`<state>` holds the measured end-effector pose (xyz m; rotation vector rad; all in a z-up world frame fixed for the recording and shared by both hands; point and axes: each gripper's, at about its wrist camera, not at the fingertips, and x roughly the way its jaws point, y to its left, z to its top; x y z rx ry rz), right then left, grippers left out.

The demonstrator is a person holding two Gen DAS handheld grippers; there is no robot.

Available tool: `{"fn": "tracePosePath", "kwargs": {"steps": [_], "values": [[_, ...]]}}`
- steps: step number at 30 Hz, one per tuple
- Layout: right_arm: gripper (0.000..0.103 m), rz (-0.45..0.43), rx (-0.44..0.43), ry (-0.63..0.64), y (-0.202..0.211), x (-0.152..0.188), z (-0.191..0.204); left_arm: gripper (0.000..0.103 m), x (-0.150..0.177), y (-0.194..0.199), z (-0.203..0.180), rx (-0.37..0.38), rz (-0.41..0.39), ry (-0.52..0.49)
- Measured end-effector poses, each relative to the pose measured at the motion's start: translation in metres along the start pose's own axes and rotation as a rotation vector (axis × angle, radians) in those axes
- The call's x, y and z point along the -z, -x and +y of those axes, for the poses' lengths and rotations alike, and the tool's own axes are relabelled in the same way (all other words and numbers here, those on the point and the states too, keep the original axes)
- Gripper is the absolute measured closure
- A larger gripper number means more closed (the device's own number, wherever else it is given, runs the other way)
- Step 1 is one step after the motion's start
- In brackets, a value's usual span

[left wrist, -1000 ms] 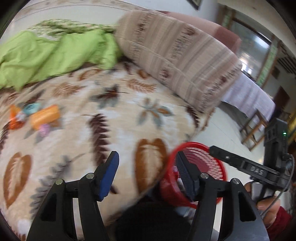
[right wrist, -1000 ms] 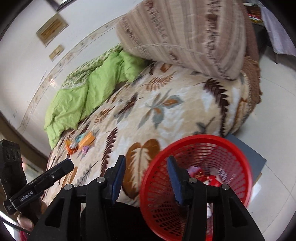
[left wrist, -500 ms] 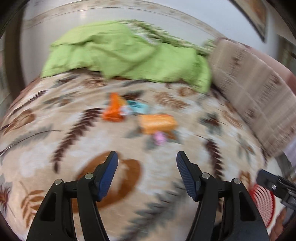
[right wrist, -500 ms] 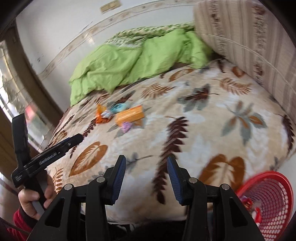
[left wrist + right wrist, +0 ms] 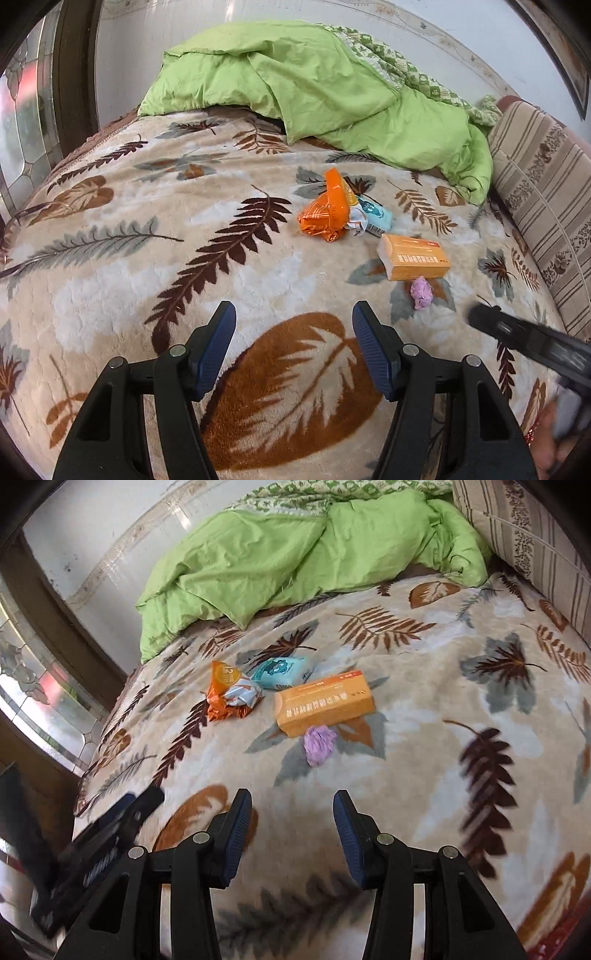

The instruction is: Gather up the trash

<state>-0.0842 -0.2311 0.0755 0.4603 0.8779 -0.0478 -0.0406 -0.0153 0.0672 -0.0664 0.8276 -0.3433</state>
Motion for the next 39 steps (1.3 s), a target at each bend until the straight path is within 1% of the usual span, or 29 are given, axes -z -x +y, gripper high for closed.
{"fn": "tracePosePath", "kwargs": {"steps": [2,5,7,9,10,12,14,18,20,21,22,25,29,30,31,32,33,36,39], "values": [[0.054,0.011,0.052,0.014,-0.024,-0.013,0.004,0.039,-0.002,-0.002,0.003,0.009,0.005,0.007],[0.054,0.019,0.086,0.027,-0.051,-0.026,0.006,0.038,-0.005,-0.001,0.006,0.005,-0.009,0.013],[0.055,0.022,0.124,0.034,-0.068,-0.031,0.005,0.038,-0.008,-0.001,0.010,0.004,-0.013,0.026],[0.067,0.046,0.144,0.029,-0.082,-0.033,0.001,0.038,-0.011,-0.004,0.013,0.013,-0.010,0.037],[0.067,0.055,0.155,0.025,-0.086,-0.033,-0.002,0.038,-0.013,-0.005,0.013,0.017,-0.009,0.044],[0.081,0.061,0.155,0.022,-0.091,-0.033,-0.006,0.038,-0.017,-0.008,0.014,0.029,-0.006,0.056],[0.081,0.057,0.145,0.009,-0.088,-0.034,-0.010,0.038,-0.023,-0.014,0.012,0.045,-0.003,0.065],[0.081,0.012,0.117,-0.004,-0.068,-0.031,-0.011,0.038,-0.041,-0.028,0.000,0.095,0.000,0.064],[0.081,-0.007,0.096,-0.007,-0.058,-0.028,-0.011,0.034,-0.050,-0.035,-0.008,0.103,-0.002,0.051],[0.081,-0.013,0.089,-0.007,-0.055,-0.027,-0.010,0.027,-0.056,-0.043,-0.013,0.101,0.002,0.047],[0.081,-0.020,0.084,-0.006,-0.052,-0.027,-0.010,0.024,-0.061,-0.049,-0.016,0.099,0.007,0.046],[0.081,-0.048,0.079,0.004,-0.044,-0.027,-0.008,0.024,-0.076,-0.073,-0.026,0.080,0.022,0.040],[0.081,-0.070,0.071,-0.003,-0.038,-0.029,-0.011,0.024,-0.085,-0.109,-0.029,0.054,0.063,0.048],[0.081,-0.071,0.065,-0.011,-0.037,-0.030,-0.012,0.024,-0.085,-0.116,-0.029,0.051,0.072,0.048],[0.081,-0.070,0.061,-0.014,-0.037,-0.030,-0.013,0.027,-0.084,-0.123,-0.030,0.049,0.081,0.050],[0.081,-0.068,0.056,-0.017,-0.037,-0.031,-0.013,0.030,-0.083,-0.128,-0.030,0.052,0.087,0.051],[0.081,-0.067,0.054,-0.017,-0.038,-0.031,-0.013,0.036,-0.082,-0.133,-0.030,0.061,0.096,0.048],[0.081,-0.067,0.051,-0.009,-0.038,-0.031,-0.010,0.038,-0.080,-0.135,-0.031,0.055,0.077,0.025],[0.081,-0.073,0.051,-0.009,-0.038,-0.031,-0.009,0.039,-0.076,-0.129,-0.033,0.028,0.056,0.003]]}}
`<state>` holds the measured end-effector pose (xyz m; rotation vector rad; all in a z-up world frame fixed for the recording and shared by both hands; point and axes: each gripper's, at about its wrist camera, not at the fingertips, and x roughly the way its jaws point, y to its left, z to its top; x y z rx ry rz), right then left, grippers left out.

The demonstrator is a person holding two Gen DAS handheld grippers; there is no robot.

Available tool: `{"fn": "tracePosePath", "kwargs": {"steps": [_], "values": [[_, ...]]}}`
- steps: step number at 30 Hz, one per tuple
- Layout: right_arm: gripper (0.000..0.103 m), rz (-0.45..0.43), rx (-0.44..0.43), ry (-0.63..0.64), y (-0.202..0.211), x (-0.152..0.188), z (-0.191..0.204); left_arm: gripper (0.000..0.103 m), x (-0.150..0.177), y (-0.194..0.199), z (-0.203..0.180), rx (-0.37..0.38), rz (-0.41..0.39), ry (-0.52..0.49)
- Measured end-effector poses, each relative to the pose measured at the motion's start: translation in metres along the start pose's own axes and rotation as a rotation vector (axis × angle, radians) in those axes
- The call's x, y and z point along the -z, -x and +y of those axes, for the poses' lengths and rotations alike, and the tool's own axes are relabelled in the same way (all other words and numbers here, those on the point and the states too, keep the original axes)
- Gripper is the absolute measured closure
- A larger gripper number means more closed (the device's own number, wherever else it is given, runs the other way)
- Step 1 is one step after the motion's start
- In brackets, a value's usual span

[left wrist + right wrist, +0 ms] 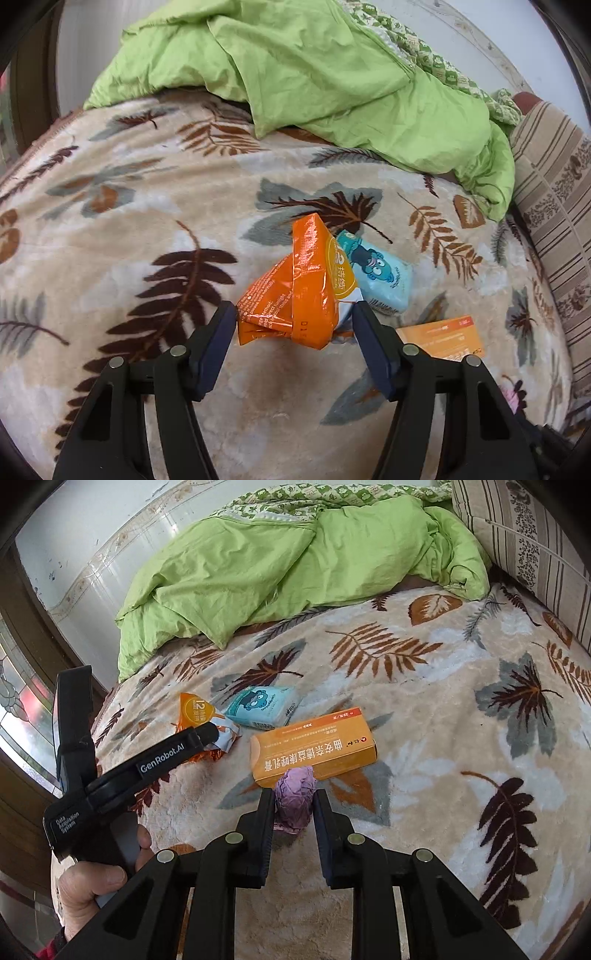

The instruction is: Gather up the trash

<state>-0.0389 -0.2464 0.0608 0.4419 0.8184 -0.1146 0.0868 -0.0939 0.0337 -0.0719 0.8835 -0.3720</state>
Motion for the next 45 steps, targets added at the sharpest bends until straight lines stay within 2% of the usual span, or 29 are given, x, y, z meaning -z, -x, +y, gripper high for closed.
{"fn": "tracePosePath", "kwargs": {"steps": [8,13,19,26,32,45], "values": [[0.081,-0.041,0.001,0.012,0.015,0.004,0.002,0.040,0.023,0.049,-0.003,-0.078,-0.081,-0.043],[0.081,-0.080,0.010,0.026,0.033,0.012,0.003,0.040,0.043,0.092,-0.011,-0.135,-0.167,-0.086],[0.081,-0.145,0.035,0.069,0.063,0.026,0.002,0.040,0.071,0.133,-0.019,-0.167,-0.201,-0.156],[0.081,-0.153,-0.003,0.056,0.088,0.049,0.001,0.040,0.108,0.171,-0.022,-0.171,-0.221,-0.201],[0.081,-0.150,-0.023,0.078,0.097,0.066,0.009,0.040,0.116,0.173,-0.020,-0.188,-0.224,-0.192],[0.081,-0.147,-0.019,0.080,0.090,0.064,0.010,0.040,0.116,0.165,-0.017,-0.192,-0.218,-0.189]]}}
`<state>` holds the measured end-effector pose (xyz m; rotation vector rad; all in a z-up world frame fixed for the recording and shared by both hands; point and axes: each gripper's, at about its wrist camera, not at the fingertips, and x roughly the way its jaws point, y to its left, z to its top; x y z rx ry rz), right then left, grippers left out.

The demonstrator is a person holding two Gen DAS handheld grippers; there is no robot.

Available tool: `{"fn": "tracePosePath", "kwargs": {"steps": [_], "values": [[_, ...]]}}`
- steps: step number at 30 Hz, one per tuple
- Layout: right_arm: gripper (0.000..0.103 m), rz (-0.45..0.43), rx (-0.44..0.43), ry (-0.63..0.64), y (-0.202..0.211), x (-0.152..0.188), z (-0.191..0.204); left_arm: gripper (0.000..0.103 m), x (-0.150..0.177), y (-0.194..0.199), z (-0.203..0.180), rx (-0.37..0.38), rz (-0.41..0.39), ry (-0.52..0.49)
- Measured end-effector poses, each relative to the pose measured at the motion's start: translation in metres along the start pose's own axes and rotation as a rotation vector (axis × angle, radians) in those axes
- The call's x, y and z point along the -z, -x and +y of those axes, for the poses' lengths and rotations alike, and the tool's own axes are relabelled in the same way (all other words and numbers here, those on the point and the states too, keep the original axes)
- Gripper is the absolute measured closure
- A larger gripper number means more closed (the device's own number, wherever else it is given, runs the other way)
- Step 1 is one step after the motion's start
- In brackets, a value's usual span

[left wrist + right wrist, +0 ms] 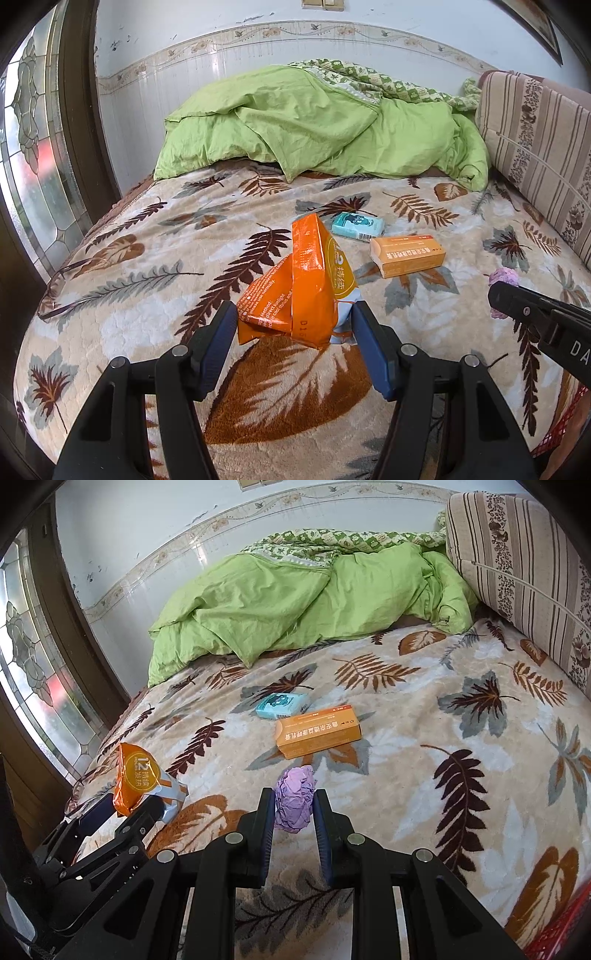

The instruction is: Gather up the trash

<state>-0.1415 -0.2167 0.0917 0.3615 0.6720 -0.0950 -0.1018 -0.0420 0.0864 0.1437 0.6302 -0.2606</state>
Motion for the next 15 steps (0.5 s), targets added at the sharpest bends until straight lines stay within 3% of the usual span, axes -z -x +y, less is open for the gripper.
{"fn": "tracePosePath", "kwargs": {"steps": [15], "values": [[0.081,0.001,0.000,-0.002,-0.0013,-0.0001,-0.0014,0.040,0.0001,0.0004,-0.0019,-0.002,0.000,0.001]]}}
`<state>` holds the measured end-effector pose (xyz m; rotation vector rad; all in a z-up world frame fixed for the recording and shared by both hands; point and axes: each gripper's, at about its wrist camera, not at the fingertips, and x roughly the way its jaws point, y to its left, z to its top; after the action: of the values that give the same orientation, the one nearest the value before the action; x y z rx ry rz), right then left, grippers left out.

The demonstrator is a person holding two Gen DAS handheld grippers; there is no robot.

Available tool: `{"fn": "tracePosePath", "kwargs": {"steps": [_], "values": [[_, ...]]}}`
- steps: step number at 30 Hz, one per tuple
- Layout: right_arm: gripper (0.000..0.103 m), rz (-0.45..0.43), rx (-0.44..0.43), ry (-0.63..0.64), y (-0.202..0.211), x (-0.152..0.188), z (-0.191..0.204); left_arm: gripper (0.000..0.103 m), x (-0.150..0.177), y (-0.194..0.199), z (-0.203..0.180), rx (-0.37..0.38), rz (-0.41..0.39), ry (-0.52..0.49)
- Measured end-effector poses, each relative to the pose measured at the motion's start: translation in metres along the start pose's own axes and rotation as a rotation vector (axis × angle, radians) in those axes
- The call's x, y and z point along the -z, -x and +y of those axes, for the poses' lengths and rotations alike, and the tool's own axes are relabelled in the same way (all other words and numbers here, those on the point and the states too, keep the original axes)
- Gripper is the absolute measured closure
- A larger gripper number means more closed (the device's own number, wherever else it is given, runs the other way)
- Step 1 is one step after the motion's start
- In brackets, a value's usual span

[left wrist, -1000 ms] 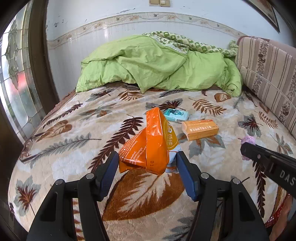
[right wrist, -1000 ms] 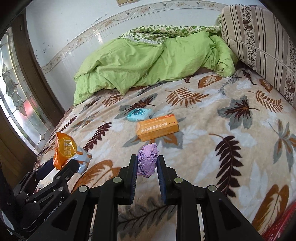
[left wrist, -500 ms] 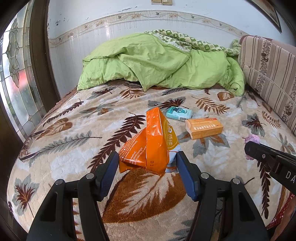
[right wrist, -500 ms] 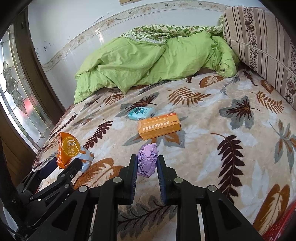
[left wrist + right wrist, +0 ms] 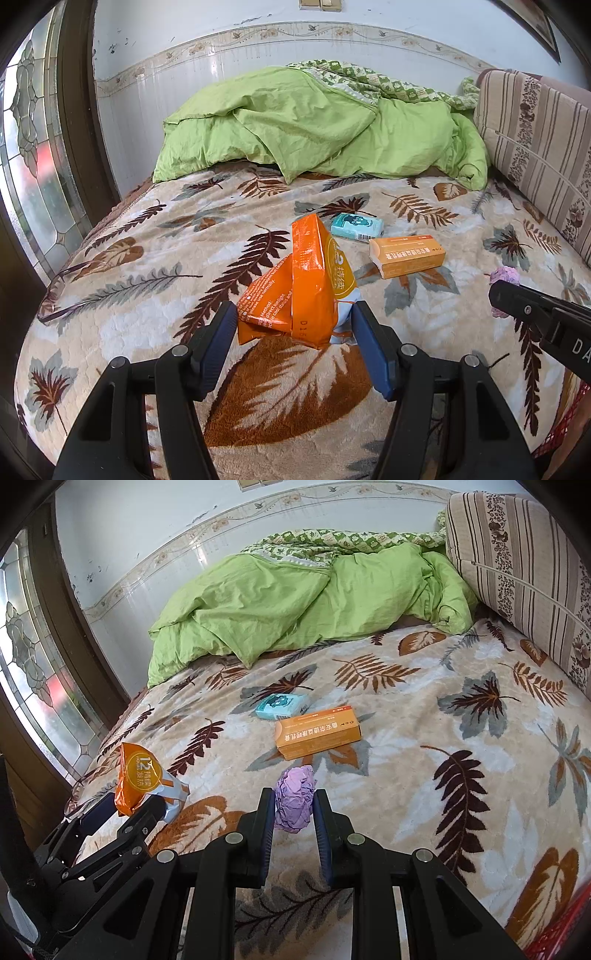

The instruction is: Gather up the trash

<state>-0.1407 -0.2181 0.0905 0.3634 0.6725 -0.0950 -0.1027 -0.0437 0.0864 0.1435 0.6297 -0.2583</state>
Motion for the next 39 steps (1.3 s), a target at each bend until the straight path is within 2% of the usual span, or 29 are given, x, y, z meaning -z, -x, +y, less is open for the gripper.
{"fn": "tracePosePath", "kwargs": {"steps": [23,39], "values": [[0.081,-0.023,0.010,-0.014,0.011,0.000,-0.006,0.040,0.000,-0.001,-0.006,0.014,-0.004,-0.016],[0.081,-0.055,0.016,-0.080,0.067,0.023,-0.031,0.040,0.007,0.040,-0.042,0.139,0.011,-0.068]]}}
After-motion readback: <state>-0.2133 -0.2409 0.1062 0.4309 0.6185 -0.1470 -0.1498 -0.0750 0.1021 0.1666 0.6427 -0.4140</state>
